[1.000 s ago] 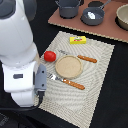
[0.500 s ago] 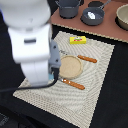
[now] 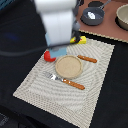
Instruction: Interact with the objects in diverse but meaningful ways.
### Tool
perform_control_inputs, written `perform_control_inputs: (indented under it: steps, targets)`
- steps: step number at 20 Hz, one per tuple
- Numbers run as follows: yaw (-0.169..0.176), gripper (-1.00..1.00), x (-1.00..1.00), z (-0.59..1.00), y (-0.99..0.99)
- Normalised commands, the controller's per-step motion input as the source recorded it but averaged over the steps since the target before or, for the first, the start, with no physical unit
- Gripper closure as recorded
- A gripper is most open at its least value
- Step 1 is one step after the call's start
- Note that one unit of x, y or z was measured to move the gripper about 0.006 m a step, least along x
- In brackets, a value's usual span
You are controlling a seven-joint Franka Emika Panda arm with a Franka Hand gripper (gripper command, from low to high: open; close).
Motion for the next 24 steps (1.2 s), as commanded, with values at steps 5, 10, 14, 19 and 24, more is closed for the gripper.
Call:
perform_control_inputs:
  steps: [5,10,14,19,24]
  targets:
    - [0.084,1.0,-0.41,0.27,0.78]
    - [0.107,1.0,-0.46,0.08,0.68]
    - [0.121,1.0,-0.52,-0.01,0.59]
    - [0.112,1.0,-0.6,-0.22,0.44]
    - [0.069,1.0,-0.43,-0.45,0.12]
